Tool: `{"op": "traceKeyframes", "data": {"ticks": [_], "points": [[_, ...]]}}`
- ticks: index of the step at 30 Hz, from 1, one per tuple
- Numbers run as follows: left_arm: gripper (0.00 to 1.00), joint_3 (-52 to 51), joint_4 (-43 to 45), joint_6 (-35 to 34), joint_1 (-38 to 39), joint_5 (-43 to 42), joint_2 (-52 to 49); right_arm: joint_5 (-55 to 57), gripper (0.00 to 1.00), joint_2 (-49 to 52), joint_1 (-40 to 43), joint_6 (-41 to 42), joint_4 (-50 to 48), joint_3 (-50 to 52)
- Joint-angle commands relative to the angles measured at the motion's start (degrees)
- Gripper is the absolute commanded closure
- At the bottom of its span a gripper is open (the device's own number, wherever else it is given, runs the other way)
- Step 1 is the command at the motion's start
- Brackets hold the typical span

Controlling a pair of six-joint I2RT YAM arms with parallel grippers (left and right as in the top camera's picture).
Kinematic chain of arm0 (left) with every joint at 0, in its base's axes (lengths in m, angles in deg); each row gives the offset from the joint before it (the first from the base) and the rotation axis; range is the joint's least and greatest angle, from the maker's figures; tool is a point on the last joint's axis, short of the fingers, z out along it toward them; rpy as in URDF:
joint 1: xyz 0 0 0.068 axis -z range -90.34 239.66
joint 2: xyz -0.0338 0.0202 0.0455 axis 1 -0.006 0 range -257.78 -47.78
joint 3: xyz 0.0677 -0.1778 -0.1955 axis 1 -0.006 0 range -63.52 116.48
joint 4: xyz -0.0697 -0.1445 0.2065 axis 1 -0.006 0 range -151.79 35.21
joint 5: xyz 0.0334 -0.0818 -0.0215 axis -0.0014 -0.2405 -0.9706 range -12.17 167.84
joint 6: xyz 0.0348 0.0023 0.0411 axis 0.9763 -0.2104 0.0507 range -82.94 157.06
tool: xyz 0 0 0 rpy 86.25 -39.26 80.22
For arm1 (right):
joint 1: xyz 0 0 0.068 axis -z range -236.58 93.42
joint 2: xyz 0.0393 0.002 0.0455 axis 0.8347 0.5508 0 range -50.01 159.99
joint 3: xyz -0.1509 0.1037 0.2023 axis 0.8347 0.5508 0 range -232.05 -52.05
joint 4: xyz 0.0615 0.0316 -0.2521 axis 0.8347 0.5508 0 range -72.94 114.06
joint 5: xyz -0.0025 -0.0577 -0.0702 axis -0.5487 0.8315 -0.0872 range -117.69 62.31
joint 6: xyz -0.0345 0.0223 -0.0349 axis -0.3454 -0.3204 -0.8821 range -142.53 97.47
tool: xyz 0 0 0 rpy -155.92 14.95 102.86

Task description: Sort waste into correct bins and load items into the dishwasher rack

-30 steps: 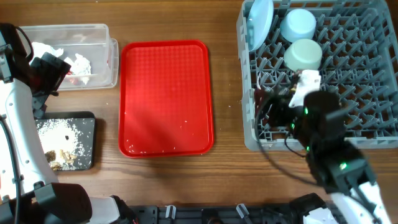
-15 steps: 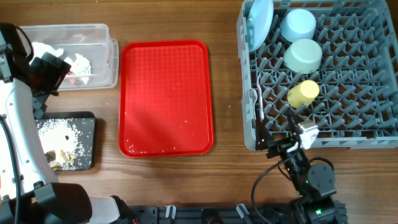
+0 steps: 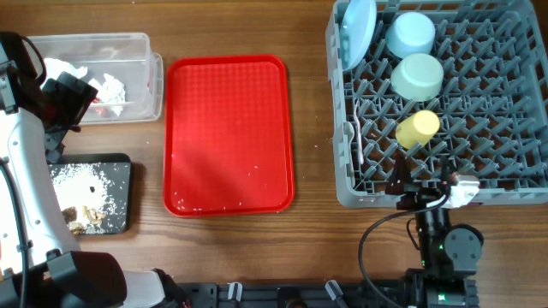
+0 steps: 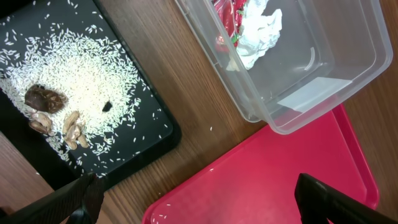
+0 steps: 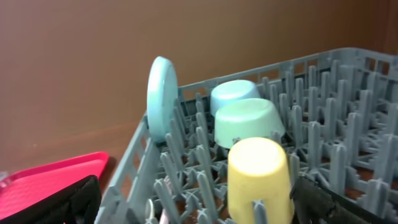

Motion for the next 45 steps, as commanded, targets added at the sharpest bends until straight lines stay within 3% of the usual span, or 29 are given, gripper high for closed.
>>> {"op": "traceKeyframes", "data": {"ticks": [1,20,25,28,32,45], "points": [[0.00,0.20,0.00,-0.13,-0.33,0.59,-0.07,-0.68,0.00,-0.98,0.44,-2.75,-0.13,0.07],[0.00,0.20,0.00,-0.15,-0.33,0.59,-0.07,0.70,0.00,-0.72,0.44,-3.06,-0.09,0.04],[0.00,0.20,0.00,-0.13,-0.33,0.59,-0.07,0.59,0.00,3.02,0.44,-18.47,-0.02,0.04],[0.00,0.20,0.00,-0.15,-0.33,0.59,-0.07,0.59,0.00,4.70,0.44,-20.55,-1.77,0.04],[0.00,0.20,0.00,-0.15,-0.33,0.59,-0.07,0.59,0.00,4.70,0.44,-31.78,-4.20,0.04],[0.00,0.20,0.00,-0.15,-0.33,0.59,-0.07,0.39,0.00,5.14,0.44,-31.28,-0.09,0.04]]}}
